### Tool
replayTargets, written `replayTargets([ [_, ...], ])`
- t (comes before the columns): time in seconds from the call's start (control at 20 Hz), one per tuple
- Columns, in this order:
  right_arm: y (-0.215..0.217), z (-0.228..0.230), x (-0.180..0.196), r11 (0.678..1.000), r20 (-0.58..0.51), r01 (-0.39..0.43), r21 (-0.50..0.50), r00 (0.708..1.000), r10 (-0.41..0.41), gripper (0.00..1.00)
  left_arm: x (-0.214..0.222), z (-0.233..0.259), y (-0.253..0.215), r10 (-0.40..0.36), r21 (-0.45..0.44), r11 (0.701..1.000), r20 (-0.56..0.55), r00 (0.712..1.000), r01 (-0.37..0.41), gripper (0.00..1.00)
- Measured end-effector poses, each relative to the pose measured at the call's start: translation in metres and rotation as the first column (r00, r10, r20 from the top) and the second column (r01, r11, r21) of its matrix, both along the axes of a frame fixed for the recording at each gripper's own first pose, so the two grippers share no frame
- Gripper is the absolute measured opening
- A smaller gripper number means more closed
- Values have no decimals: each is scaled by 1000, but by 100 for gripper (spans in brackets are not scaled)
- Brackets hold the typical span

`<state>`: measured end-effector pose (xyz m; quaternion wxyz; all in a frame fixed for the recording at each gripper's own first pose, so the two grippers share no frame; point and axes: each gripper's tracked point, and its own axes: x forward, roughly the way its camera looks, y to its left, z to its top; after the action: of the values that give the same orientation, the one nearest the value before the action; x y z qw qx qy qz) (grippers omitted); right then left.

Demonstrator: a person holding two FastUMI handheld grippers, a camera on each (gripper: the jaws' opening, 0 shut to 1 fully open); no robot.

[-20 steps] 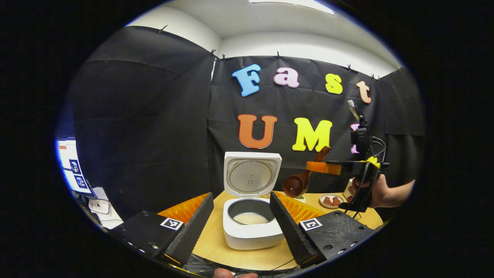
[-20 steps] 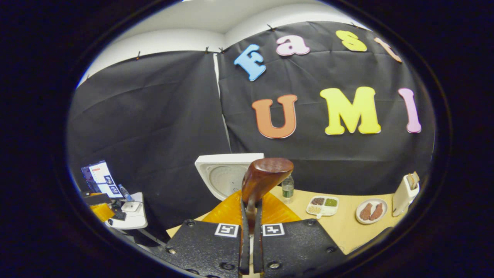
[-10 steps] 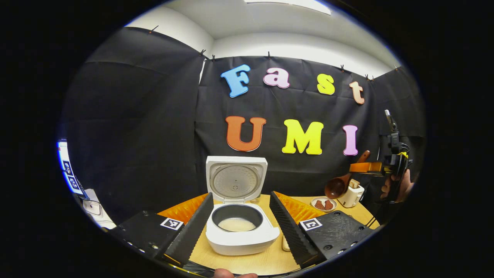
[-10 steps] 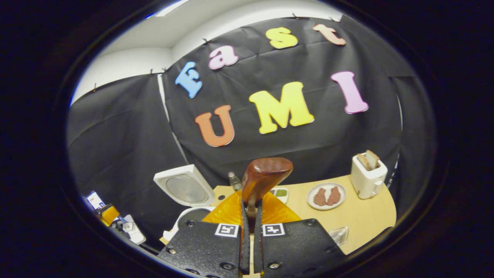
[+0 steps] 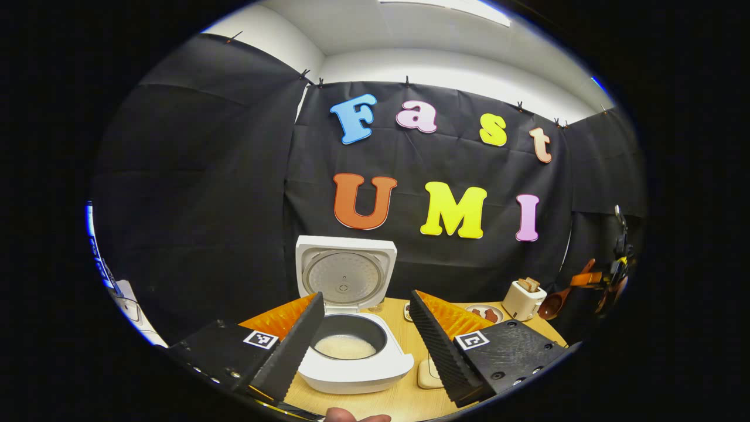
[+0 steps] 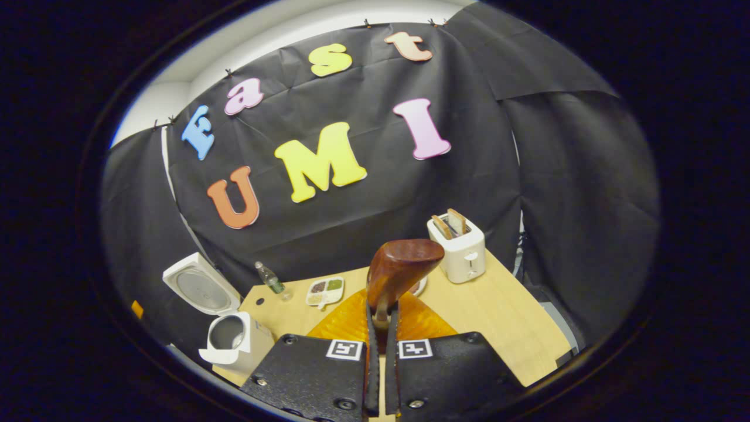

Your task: Close the left gripper, press the button to open the rice cooker; take a wooden spoon from the chopstick holder with the right hand, scoop a spoonful of rice and pour it into the rice cooker, then put the wooden spoon back into the chopstick holder.

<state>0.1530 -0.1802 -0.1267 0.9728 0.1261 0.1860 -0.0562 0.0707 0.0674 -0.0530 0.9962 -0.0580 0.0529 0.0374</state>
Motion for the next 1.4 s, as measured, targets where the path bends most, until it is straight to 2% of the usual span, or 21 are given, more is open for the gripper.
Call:
replayTargets([
  [0.25, -20, -65, 17, 999, -89, 33, 1, 996, -33, 9, 3, 1, 1, 30, 15, 999, -18, 999, -30, 94],
  [0.6, -31, -137, 40, 1000, -182, 10, -7, 983, -11, 9, 1, 3, -3, 75, 28, 997, -61, 995, -73, 94],
  [1.05, -35, -186, 50, 999, -216, -8, 46, 976, 17, 10, 11, 13, -26, 72, 52, 996, -86, 994, -67, 94],
  [1.25, -29, -191, 51, 996, -210, -36, 82, 976, 52, 18, 21, 18, -30, 74, 59, 996, -78, 994, -70, 94],
  [1.35, -30, -186, 50, 996, -197, -53, 67, 978, 65, 23, 27, 22, -29, 77, 61, 995, -72, 994, -73, 94],
  [1.4, -34, -183, 49, 998, -196, -52, 42, 979, 60, 36, 31, 24, -29, 77, 62, 995, -68, 995, -73, 94],
])
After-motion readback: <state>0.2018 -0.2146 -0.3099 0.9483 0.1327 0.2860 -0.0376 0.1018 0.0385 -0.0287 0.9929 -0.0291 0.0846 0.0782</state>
